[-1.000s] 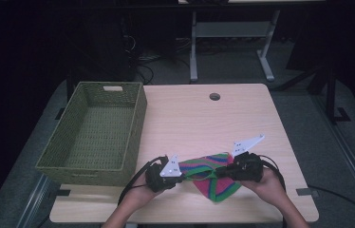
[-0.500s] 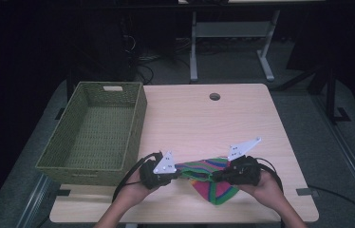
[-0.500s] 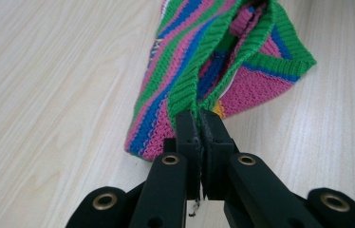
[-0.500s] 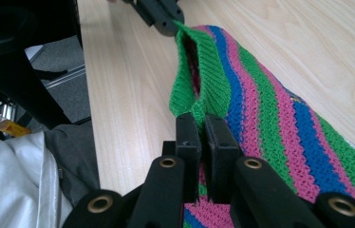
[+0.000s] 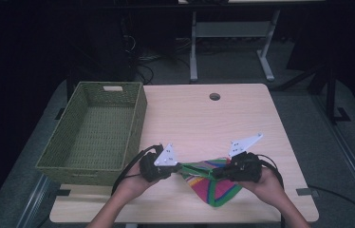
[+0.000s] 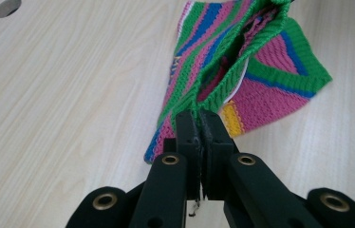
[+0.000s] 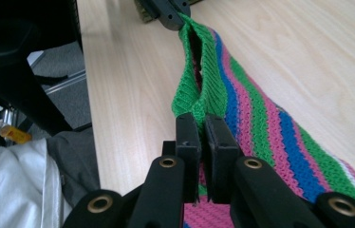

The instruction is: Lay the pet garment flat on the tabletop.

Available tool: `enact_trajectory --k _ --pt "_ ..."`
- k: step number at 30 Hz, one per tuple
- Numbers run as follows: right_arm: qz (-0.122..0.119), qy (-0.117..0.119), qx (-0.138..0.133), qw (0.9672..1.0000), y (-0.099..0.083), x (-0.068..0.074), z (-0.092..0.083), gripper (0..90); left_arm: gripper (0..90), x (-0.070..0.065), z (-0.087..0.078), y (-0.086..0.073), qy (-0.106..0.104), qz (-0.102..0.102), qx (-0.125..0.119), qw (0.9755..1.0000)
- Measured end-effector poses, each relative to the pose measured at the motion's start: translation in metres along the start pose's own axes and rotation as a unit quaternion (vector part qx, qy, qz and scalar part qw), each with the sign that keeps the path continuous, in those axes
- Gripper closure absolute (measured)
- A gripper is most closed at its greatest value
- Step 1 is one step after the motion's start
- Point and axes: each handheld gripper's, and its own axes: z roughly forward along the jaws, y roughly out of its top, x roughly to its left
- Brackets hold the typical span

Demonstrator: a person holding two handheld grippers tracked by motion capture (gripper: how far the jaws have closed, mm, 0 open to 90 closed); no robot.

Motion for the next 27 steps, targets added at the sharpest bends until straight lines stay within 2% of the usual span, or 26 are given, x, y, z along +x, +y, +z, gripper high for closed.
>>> enact_trajectory --k 12,23,25,27 --pt "0.023 -0.008 -0.001 0.9997 0.004 -0.020 -0.002 85.3 87.8 0.019 0.012 0.012 -0.006 -0.008 0.008 0.9999" --pt "0.027 -0.015 0.002 0.9995 0.011 -0.032 -0.004 85.4 87.9 0.038 0.018 0.023 -0.007 -0.014 0.019 0.9997" --pt "0.027 -0.017 0.006 0.9995 0.014 -0.036 -0.005 85.5 88.0 0.043 0.021 0.027 -0.002 -0.015 0.023 0.9996" --pt "0.031 -0.027 0.004 0.9991 0.020 -0.046 -0.007 85.5 88.0 0.054 0.025 0.035 0.012 -0.026 0.021 0.9994"
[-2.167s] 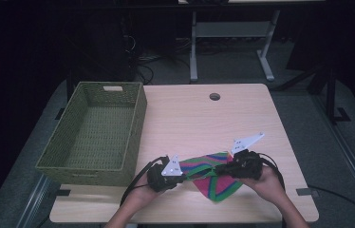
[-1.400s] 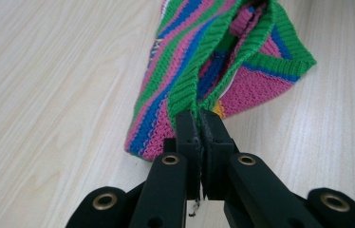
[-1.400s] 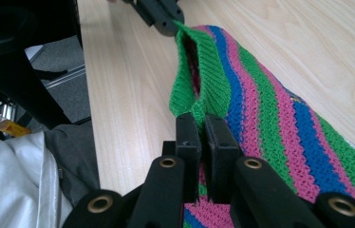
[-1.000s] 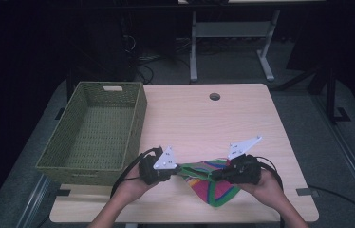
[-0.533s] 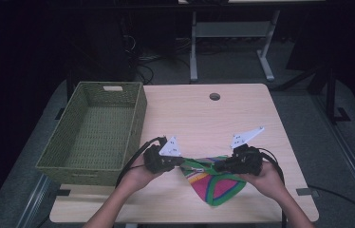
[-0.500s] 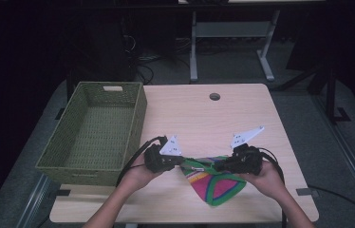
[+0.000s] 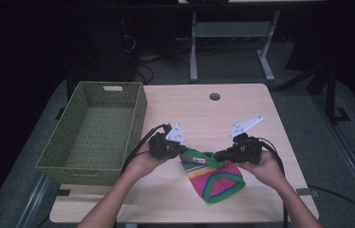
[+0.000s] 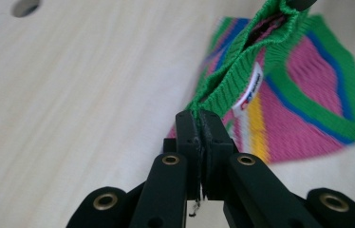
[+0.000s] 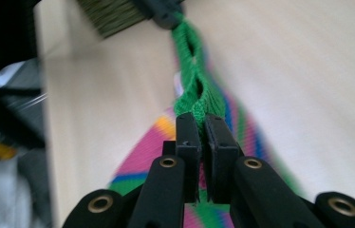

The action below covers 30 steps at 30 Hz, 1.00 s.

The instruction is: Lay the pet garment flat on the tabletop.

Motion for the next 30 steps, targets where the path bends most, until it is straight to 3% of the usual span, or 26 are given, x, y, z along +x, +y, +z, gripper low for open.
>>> enact_trajectory --k 1,3,4,5,7,9,15,21,30 --pt "0.005 -0.015 -0.009 0.9998 0.006 -0.008 -0.002 84.6 88.0 0.008 0.002 0.006 0.011 -0.006 0.001 0.9999" --pt "0.032 -0.073 -0.033 0.9963 0.020 -0.029 -0.006 76.2 85.4 0.025 0.007 0.020 0.048 -0.035 -0.018 0.9981" --pt "0.048 -0.093 -0.044 0.9935 0.027 -0.039 -0.008 69.9 80.1 0.034 0.007 0.026 0.069 -0.063 -0.041 0.9948" --pt "0.062 -0.118 -0.052 0.9897 0.033 -0.049 -0.011 67.0 71.6 0.039 0.006 0.029 0.075 -0.078 -0.051 0.9928" --pt "0.068 -0.129 -0.050 0.9880 0.037 -0.056 -0.012 65.6 65.4 0.047 0.006 0.034 0.077 -0.090 -0.058 0.9912" --pt "0.069 -0.137 -0.044 0.9872 0.036 -0.058 -0.013 64.7 65.0 0.048 0.005 0.034 0.073 -0.089 -0.055 0.9918" --pt "0.077 -0.114 -0.029 0.9900 0.020 -0.062 -0.011 63.2 63.0 0.044 0.009 0.025 0.053 -0.097 -0.043 0.9929" --pt "0.073 -0.106 -0.014 0.9916 0.006 -0.059 -0.008 62.8 61.2 0.032 0.019 0.016 0.025 -0.089 -0.025 0.9954" --pt "0.067 -0.080 0.006 0.9945 -0.009 -0.051 -0.002 55.5 56.0 0.016 0.034 0.002 -0.003 -0.091 -0.005 0.9959"
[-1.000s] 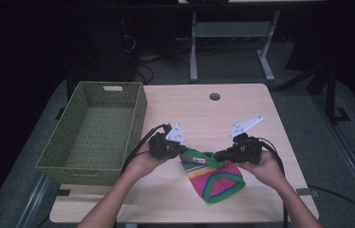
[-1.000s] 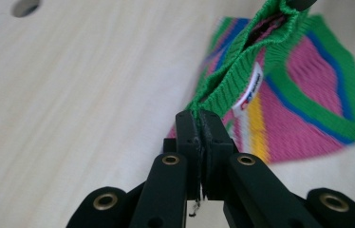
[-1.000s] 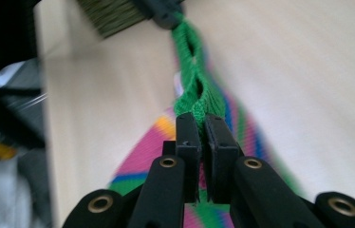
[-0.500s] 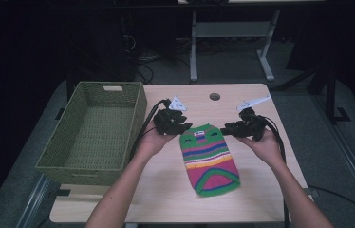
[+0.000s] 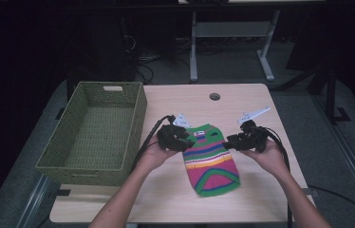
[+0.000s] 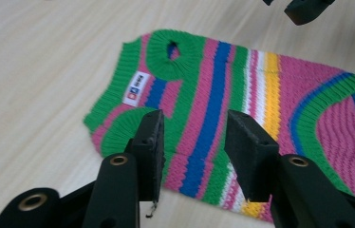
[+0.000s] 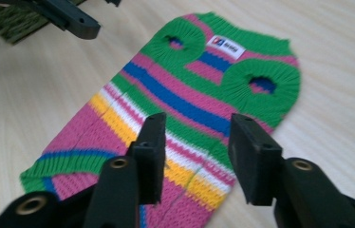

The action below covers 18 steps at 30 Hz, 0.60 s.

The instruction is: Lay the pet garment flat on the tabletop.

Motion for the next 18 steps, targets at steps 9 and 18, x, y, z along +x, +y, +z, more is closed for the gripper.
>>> enact_trajectory --k 9,18 --pt "-0.007 0.012 0.021 0.9997 -0.017 0.006 0.005 50.2 46.6 -0.016 0.009 -0.010 -0.023 0.002 0.023 0.9995" --pt "-0.012 0.016 0.039 0.9990 -0.033 0.010 0.006 53.3 43.9 -0.027 0.016 -0.021 -0.043 -0.006 0.032 0.9986"
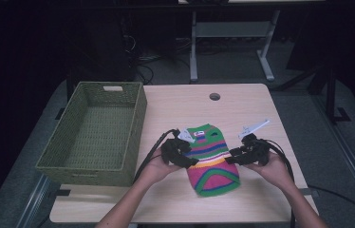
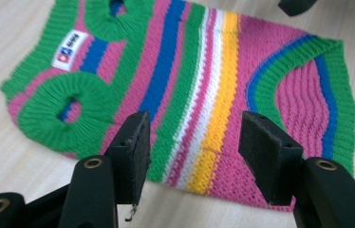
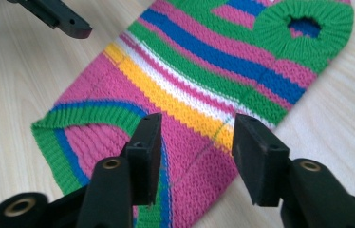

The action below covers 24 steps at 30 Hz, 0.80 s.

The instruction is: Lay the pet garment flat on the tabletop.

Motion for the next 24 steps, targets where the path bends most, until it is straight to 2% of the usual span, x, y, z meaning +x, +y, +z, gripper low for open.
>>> enact_trajectory --k 4,6,7,8,9,10,11,12,15,19,23,24 --pt "0.001 0.001 0.003 1.0000 -0.005 0.000 0.001 56.7 49.5 -0.003 0.003 -0.005 -0.005 0.000 0.001 1.0000" --pt "-0.003 0.001 0.007 1.0000 -0.006 0.001 0.004 64.0 63.8 -0.005 0.004 -0.007 -0.015 0.005 0.004 0.9999" --pt "-0.004 -0.002 0.008 1.0000 -0.007 0.001 0.005 68.6 76.0 -0.006 0.005 -0.008 -0.018 0.008 0.005 0.9998" --pt "-0.004 0.000 0.012 0.9999 -0.007 0.002 0.006 74.2 83.6 -0.009 0.007 -0.008 -0.017 0.008 0.007 0.9998" --pt "-0.009 -0.001 0.017 0.9998 -0.008 0.002 0.008 79.8 89.7 -0.009 0.008 -0.009 -0.017 0.016 0.017 0.9996" --pt "-0.014 -0.006 0.023 0.9996 -0.008 0.004 0.009 83.3 89.9 -0.011 0.012 -0.009 -0.022 0.010 0.023 0.9994" --pt "-0.017 -0.010 0.026 0.9995 -0.008 0.004 0.010 88.9 90.0 -0.011 0.014 -0.009 -0.023 0.017 0.033 0.9990" --pt "-0.019 -0.011 0.028 0.9994 -0.008 0.005 0.010 89.7 90.0 -0.012 0.015 -0.009 -0.024 0.023 0.042 0.9985" --pt "-0.021 -0.012 0.036 0.9990 -0.008 0.003 0.012 89.8 90.0 -0.015 0.020 -0.008 -0.032 0.018 0.039 0.9986" --pt "-0.016 -0.014 0.045 0.9988 -0.009 0.002 0.016 89.9 90.0 -0.014 0.024 -0.008 -0.035 0.030 0.056 0.9973" --pt "-0.017 -0.015 0.062 0.9978 -0.013 0.001 0.023 89.9 90.0 -0.014 0.026 -0.010 -0.035 0.030 0.064 0.9969" --pt "-0.016 -0.013 0.058 0.9981 -0.015 0.001 0.024 89.9 90.0 -0.013 0.026 -0.010 -0.036 0.027 0.063 0.9970"
